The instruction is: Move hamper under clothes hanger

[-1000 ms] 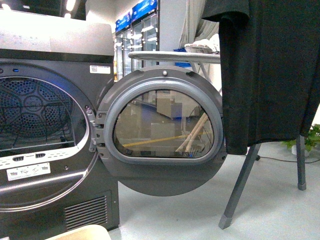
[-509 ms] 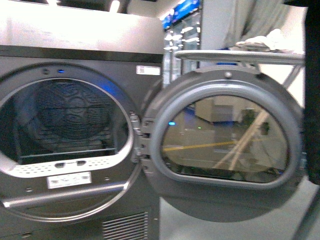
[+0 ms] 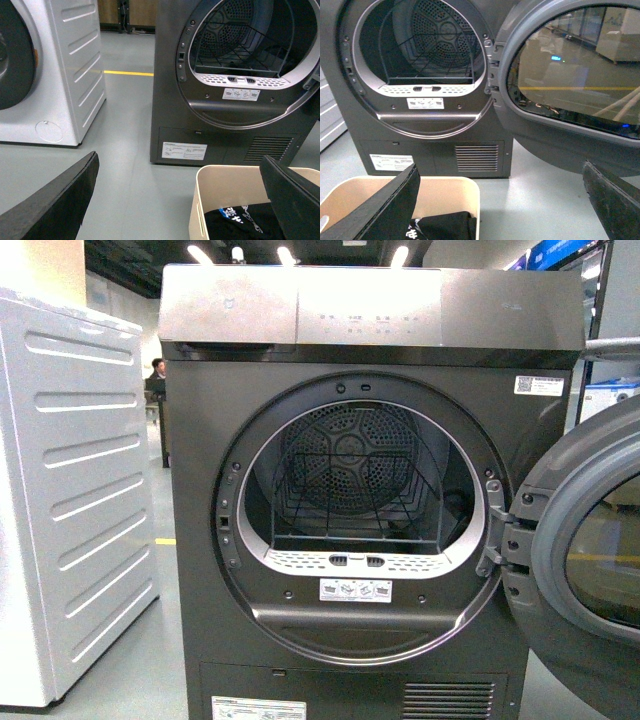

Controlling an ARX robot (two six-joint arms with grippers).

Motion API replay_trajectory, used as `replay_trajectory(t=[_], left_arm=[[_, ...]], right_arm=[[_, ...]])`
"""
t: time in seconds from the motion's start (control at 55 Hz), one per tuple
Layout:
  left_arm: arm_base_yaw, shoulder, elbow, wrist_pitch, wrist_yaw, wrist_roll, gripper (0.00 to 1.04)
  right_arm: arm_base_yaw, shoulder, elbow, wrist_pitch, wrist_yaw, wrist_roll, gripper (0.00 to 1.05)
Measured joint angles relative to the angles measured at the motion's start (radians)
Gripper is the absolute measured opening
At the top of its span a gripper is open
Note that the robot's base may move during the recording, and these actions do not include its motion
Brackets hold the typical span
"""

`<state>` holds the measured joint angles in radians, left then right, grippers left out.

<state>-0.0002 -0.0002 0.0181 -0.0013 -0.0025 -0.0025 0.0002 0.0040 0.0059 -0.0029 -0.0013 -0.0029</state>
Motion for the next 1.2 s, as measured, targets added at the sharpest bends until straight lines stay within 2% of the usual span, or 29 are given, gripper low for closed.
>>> replay_trajectory(t=[1.2], left_arm=[[0.0,0.0,0.0,0.0,0.003,0.0,0.98]], right_arm=[[0.0,0.0,0.0,0.0,0.0,0.0,0.97]])
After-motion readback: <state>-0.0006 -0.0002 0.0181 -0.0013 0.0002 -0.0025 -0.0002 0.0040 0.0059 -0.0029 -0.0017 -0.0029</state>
